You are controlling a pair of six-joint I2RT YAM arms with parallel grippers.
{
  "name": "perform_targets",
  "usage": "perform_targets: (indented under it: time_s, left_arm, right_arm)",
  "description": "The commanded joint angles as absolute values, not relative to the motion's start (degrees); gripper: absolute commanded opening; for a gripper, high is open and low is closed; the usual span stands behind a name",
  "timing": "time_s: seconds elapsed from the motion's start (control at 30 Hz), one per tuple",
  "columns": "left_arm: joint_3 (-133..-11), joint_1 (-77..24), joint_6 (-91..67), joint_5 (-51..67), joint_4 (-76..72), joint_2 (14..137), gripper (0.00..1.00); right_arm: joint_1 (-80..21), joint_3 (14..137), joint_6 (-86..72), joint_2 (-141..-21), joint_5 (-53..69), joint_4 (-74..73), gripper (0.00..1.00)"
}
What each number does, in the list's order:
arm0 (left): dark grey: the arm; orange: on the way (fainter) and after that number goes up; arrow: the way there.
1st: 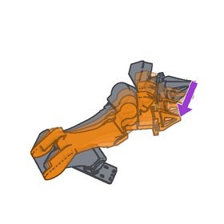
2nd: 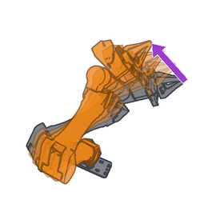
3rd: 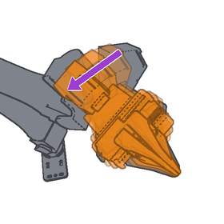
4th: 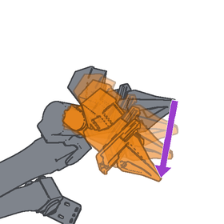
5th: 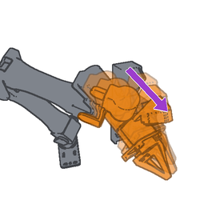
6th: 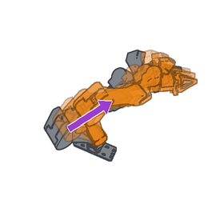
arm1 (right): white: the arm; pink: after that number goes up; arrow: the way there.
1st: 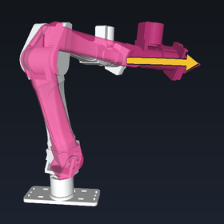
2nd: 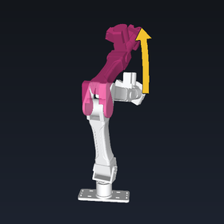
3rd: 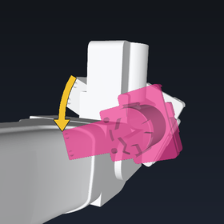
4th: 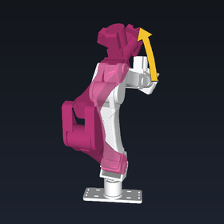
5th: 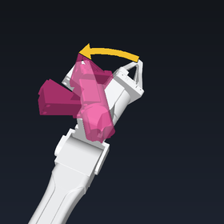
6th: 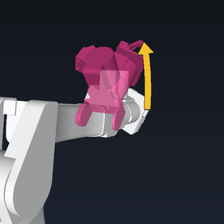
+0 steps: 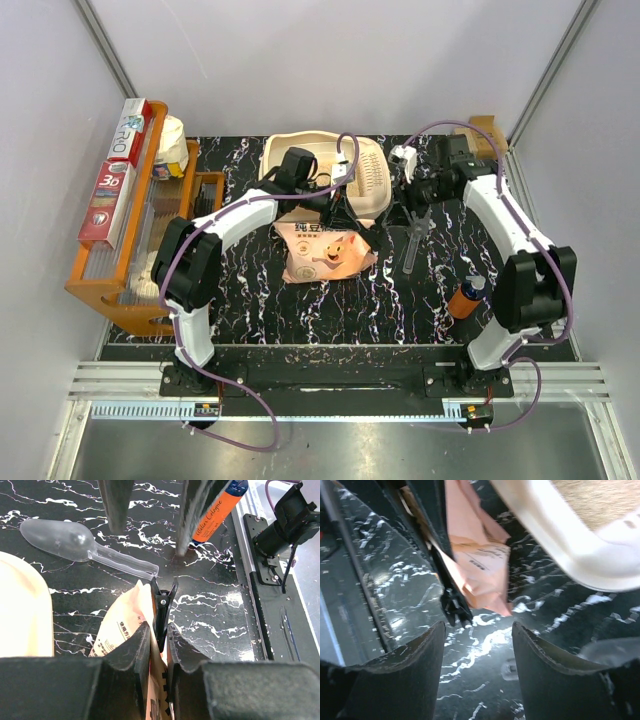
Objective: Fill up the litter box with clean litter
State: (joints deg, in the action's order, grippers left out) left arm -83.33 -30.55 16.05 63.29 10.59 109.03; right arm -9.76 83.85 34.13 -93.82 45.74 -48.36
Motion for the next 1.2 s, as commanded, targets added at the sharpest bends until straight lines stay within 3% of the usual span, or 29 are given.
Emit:
perform_targets:
  time_s: [0.0, 0.57, 0.67, 0.83, 1.17]
  left_arm:
    - [-83.58, -31.20, 13.80, 67.59, 4.92, 108.72, 0.00]
    - [-83.41, -31.20, 9.05, 68.20, 2.28, 109.16, 0.00]
    - [-83.58, -31.20, 8.88, 68.29, 2.46, 109.25, 0.00]
    - [-84.11, -31.11, 9.14, 68.29, 3.25, 109.60, 0.00]
    - [-84.55, -31.20, 9.23, 68.82, 3.78, 110.13, 0.00]
  right_arm:
    - [-10.63, 86.31, 37.35, -99.65, 58.87, -56.77, 0.61]
    - [-13.27, 87.89, 43.16, -105.73, 62.58, -59.77, 0.62]
    - [-13.71, 88.50, 42.28, -106.26, 62.32, -58.63, 0.61]
    - [-13.71, 89.03, 42.19, -105.65, 60.73, -57.83, 0.49]
    - [-13.80, 88.68, 41.40, -104.06, 61.17, -56.08, 0.45]
